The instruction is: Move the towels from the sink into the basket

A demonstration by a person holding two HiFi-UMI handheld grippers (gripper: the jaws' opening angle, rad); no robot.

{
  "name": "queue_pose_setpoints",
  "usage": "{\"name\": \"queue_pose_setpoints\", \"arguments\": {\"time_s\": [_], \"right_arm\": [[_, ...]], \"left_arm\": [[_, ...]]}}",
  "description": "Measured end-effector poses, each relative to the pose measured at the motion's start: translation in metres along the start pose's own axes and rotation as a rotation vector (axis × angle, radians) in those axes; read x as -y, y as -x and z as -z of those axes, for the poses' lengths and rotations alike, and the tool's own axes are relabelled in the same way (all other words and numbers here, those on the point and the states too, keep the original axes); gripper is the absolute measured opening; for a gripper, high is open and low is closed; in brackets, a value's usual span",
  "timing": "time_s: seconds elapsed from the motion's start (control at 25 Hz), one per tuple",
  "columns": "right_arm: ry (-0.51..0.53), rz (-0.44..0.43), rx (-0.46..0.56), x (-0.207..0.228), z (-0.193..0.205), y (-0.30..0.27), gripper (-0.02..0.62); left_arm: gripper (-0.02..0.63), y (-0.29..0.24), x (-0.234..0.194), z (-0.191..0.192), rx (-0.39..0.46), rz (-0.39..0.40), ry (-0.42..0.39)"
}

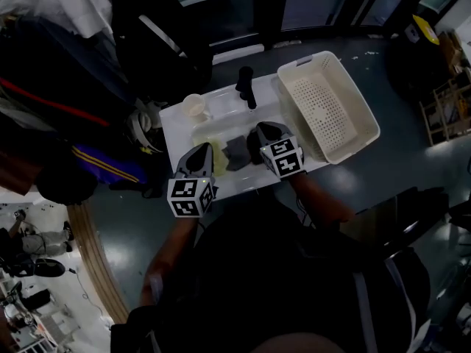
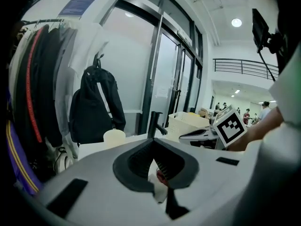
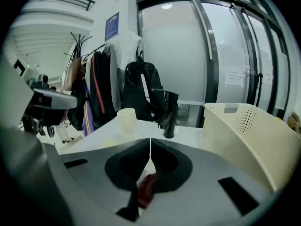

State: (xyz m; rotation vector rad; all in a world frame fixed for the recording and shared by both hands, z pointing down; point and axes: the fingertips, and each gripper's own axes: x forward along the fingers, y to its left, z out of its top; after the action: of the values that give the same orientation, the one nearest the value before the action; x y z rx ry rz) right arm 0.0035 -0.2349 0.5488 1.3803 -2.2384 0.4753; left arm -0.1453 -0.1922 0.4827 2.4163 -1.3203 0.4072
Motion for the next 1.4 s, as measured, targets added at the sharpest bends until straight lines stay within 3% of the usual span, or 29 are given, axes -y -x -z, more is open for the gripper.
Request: {"name": "queue_pose_setpoints", "arguments": {"time_s": [0.12,0.36,0.76,1.16,1.4], "right_arm": [[0.003,-0.013,-0.092,0.007,0.032,-0.017,0.015],[-0.016,-0.002,-0.255,0.021,0.084,-0.056,0.181],[-0.005,-0.061,-0.523,0.032,0.156,-0.099,0.314],[-0.009,-0.119,-0.817,0.037,0.214,-0.115,0.35],[0.023,-0.084,-0.874,0.038,0.221,-0.118,0.35]], "left_arm": [[0.008,-0.012,-0.003,0.022,-0.046,0.0,0.036],[0.008,-0.034,-0.011,0.053,-0.129,-0.016,0.068],[0.008,-0.071,-0.008,0.098,-0.275,-0.016,0.117],[0.008,-0.082,-0.013,0.117,-0.334,-0.031,0.111],[0.008,-0.087,-0.001,0.11,-0.32,-0.005,0.101]]}}
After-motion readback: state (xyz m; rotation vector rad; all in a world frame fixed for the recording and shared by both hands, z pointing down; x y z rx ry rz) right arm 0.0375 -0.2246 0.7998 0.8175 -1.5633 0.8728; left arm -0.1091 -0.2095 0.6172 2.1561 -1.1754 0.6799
